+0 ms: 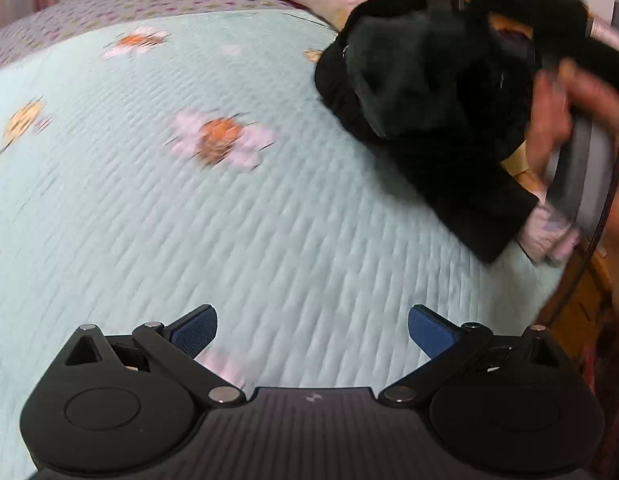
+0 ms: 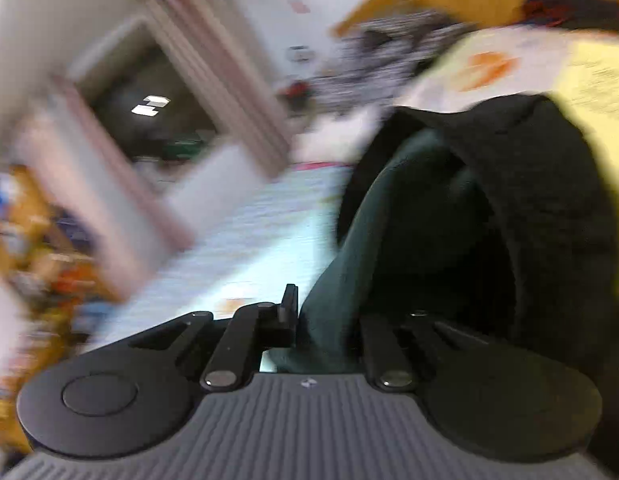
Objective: Fold clothes
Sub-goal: 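Grasp the dark fleece garment with the right gripper and lift it, then carry the garment to the open quilt and drop it with the right gripper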
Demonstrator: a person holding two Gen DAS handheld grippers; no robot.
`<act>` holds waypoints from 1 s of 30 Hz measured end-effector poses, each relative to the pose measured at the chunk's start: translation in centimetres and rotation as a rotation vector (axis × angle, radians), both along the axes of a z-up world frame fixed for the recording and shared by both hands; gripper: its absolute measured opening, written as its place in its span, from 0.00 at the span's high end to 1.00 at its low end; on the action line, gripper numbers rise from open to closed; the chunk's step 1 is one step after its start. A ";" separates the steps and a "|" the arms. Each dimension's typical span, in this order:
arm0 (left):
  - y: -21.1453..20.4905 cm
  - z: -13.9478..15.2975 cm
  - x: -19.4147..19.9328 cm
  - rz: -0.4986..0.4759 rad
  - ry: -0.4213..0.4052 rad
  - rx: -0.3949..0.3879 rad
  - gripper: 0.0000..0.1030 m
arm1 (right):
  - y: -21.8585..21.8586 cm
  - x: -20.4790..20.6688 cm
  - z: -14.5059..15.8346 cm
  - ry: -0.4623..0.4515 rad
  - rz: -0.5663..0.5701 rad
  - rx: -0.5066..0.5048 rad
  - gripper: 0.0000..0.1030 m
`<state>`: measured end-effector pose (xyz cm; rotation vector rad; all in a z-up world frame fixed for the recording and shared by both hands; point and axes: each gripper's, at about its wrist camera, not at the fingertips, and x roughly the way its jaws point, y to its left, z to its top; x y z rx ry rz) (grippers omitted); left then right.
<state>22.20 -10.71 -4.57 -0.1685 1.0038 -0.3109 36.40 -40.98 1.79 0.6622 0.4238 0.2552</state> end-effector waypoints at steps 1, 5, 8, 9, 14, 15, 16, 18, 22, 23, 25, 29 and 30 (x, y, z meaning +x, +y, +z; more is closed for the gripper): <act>1.9 0.2 -1.7 0.014 -0.009 -0.012 0.01 | 1.8 -0.4 1.4 -0.039 0.068 0.041 0.90; 9.5 1.6 -7.9 0.098 -0.093 -0.011 0.01 | 10.9 -2.5 9.3 -0.251 0.367 0.183 1.00; 15.1 2.3 -12.2 0.208 -0.160 0.045 0.01 | 19.2 -4.8 17.4 -0.386 0.473 0.071 1.00; 16.7 2.3 -12.9 0.247 -0.156 0.046 0.01 | 21.9 -5.4 19.8 -0.396 0.484 0.000 0.95; 23.2 1.0 -16.0 0.356 -0.122 -0.105 0.01 | 26.5 -6.4 19.3 -0.341 0.397 -0.324 0.04; 23.9 0.4 -16.0 0.363 -0.107 -0.118 0.01 | 26.2 -6.5 17.6 -0.329 0.354 -0.386 0.04; 24.3 -0.1 -16.0 0.366 -0.095 -0.123 0.01 | 25.4 -6.2 15.1 -0.282 0.313 -0.440 0.04; 24.5 -0.8 -15.6 0.362 -0.080 -0.115 0.01 | 23.8 -6.0 9.8 -0.149 0.236 -0.505 0.04; 23.4 -2.6 -14.2 0.333 -0.033 -0.140 0.01 | 23.6 -4.6 -0.9 0.111 0.158 -0.603 0.04; 22.8 -3.0 -13.8 0.316 -0.022 -0.144 0.01 | 24.4 -4.3 -2.8 0.142 0.155 -0.618 0.04; 21.7 -3.4 -13.2 0.288 -0.013 -0.128 0.01 | 25.9 -3.5 -6.0 0.206 0.124 -0.640 0.04; 20.7 -4.2 -12.4 0.270 -0.004 -0.073 0.01 | 27.0 -0.4 -10.8 0.373 0.064 -0.527 0.04; 20.8 -4.4 -12.3 0.274 0.005 -0.072 0.01 | 27.0 0.7 -11.8 0.421 0.058 -0.477 0.04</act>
